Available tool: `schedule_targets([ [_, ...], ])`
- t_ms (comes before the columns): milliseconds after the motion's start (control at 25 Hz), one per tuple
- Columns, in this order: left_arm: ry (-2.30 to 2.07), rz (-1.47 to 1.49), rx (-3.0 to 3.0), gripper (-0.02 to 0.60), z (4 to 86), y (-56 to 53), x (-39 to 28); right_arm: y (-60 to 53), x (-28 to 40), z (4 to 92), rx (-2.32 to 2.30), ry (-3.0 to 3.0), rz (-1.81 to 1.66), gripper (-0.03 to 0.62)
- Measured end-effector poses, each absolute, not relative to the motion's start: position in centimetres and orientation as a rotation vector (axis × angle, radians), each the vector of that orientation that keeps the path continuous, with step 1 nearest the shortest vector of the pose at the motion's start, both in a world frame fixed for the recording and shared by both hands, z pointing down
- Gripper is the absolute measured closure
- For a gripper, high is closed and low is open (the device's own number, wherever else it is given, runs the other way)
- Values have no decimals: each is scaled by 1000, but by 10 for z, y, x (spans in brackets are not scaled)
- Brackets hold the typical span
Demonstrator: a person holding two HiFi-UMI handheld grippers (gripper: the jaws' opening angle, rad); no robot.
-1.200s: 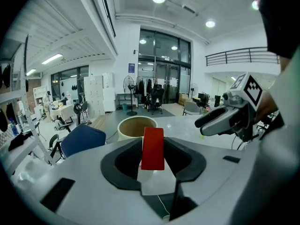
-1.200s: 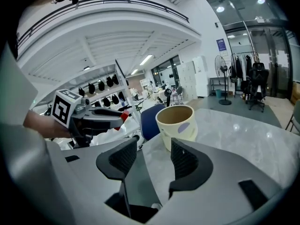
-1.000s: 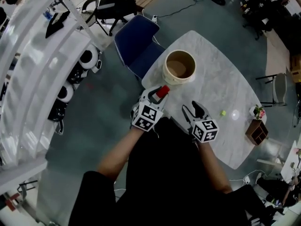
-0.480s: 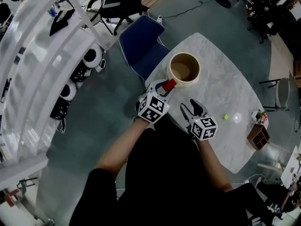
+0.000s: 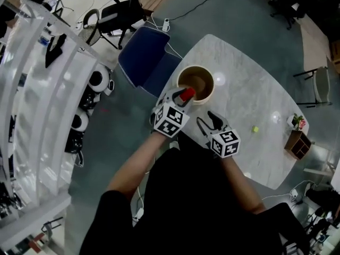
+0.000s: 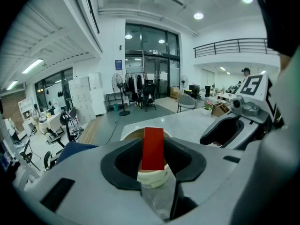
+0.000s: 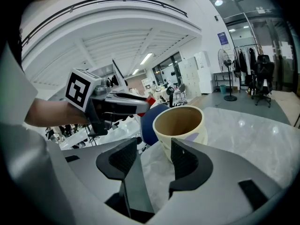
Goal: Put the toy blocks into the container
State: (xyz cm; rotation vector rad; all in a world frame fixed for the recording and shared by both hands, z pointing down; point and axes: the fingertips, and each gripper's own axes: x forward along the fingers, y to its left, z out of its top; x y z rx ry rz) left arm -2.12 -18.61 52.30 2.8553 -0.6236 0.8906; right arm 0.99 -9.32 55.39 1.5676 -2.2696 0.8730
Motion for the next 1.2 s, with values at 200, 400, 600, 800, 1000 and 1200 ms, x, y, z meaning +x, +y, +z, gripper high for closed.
schedule_targets([
  [200,-522,956,2877,445,537,-206,7,-114,27,561,1621,-2254,913,376],
  [400,-390,1065,2883,444,560,-227,32,-125,46,573,1679,-2216,974,376],
  [600,-240,1185,2863,445,587,-237,55,-127,68,587,1742,-2155,1030,376],
  [800,-81,1328,2786,445,621,-235,68,-128,95,604,1803,-2093,1080,376],
  [1000,93,1452,2714,444,645,-224,76,-131,111,614,1863,-2045,1135,376],
  [1200,259,1653,2509,445,674,-212,76,-137,124,624,1890,-2022,1160,376],
])
